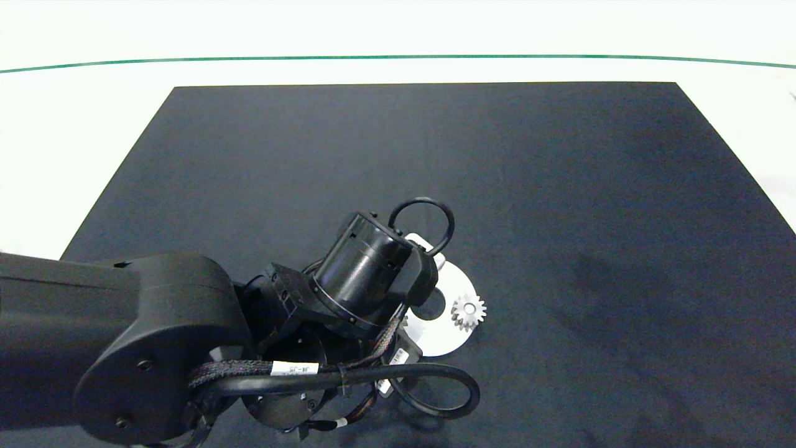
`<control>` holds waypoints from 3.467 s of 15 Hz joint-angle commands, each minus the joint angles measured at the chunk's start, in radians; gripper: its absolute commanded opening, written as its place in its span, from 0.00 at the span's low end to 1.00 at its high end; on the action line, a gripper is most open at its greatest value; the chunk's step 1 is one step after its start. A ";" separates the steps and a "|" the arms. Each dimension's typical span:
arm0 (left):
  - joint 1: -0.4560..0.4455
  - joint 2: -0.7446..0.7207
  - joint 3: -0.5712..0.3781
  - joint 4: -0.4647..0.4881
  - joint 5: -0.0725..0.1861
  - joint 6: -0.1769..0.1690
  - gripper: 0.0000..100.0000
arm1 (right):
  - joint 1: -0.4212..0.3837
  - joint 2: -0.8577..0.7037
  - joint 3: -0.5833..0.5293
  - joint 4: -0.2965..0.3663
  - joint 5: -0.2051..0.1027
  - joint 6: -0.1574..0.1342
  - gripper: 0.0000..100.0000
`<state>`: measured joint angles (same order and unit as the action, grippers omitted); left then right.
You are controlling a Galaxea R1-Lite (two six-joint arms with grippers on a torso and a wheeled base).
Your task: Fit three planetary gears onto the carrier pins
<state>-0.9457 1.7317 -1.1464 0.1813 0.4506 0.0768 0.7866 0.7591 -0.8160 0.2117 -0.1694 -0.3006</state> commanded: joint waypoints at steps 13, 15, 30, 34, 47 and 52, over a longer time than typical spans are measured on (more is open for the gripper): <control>0.005 0.008 -0.012 -0.005 0.002 0.008 0.00 | 0.000 0.002 0.001 0.002 -0.001 -0.005 1.00; 0.010 0.006 -0.009 -0.003 0.002 0.008 0.00 | 0.000 0.000 0.001 0.002 -0.001 -0.005 1.00; 0.001 0.005 0.010 -0.003 0.002 0.008 0.00 | 0.000 0.002 0.003 0.002 -0.001 -0.006 1.00; 0.005 0.000 0.002 -0.003 0.002 0.020 0.00 | 0.000 0.002 0.004 0.002 0.001 -0.008 1.00; 0.015 0.000 -0.009 -0.003 0.002 0.035 0.00 | 0.002 -0.001 0.006 0.002 0.001 -0.014 1.00; 0.055 0.000 -0.018 -0.003 0.002 0.064 0.00 | 0.002 -0.001 0.006 0.002 0.001 -0.014 1.00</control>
<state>-0.9004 1.7309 -1.1643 0.1755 0.4491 0.1385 0.7879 0.7577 -0.8115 0.2117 -0.1679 -0.3121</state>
